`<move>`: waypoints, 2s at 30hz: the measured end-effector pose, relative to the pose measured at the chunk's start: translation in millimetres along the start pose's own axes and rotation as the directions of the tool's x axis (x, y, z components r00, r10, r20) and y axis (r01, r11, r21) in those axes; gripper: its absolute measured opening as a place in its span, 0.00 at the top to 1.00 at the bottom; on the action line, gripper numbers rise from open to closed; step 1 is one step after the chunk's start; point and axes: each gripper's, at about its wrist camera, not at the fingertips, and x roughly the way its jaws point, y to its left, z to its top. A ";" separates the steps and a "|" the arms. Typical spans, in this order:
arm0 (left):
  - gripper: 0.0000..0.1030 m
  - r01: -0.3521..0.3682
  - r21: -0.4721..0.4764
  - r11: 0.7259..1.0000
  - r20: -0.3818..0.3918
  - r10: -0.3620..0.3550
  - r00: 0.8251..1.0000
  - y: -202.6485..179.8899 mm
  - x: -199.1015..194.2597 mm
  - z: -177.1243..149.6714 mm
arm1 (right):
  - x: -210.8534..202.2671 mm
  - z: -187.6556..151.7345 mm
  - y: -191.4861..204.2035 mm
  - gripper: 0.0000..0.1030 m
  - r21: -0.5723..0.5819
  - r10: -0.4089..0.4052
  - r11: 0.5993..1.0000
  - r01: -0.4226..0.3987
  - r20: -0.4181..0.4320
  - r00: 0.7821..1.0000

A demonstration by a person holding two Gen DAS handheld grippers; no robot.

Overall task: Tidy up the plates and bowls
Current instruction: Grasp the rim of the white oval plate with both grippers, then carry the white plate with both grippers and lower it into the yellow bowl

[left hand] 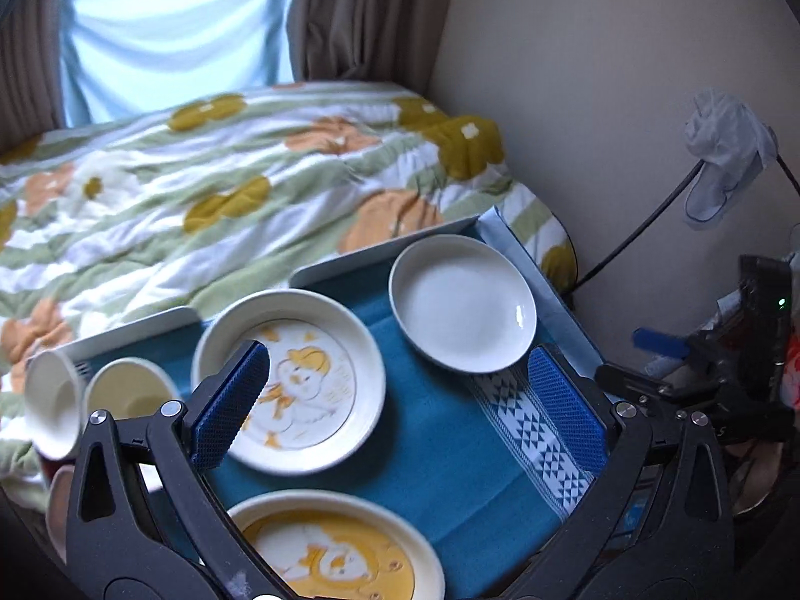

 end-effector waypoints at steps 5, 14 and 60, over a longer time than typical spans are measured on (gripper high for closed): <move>0.05 0.070 -0.021 0.997 -0.139 -0.073 0.988 1.9 81.2 28.6 | 45.6 7.2 -49.1 0.06 0.191 0.051 0.981 -0.042 -0.043 0.998; 0.39 0.039 0.032 0.999 -0.344 -0.026 0.938 1.3 211.7 51.5 | 111.3 15.7 -81.7 0.47 0.320 0.033 0.948 0.006 -0.116 0.993; 0.85 -0.026 -0.013 1.000 -0.153 0.024 0.988 15.6 58.2 15.9 | 32.3 23.9 -22.9 0.85 0.174 0.073 0.983 -0.063 -0.050 0.996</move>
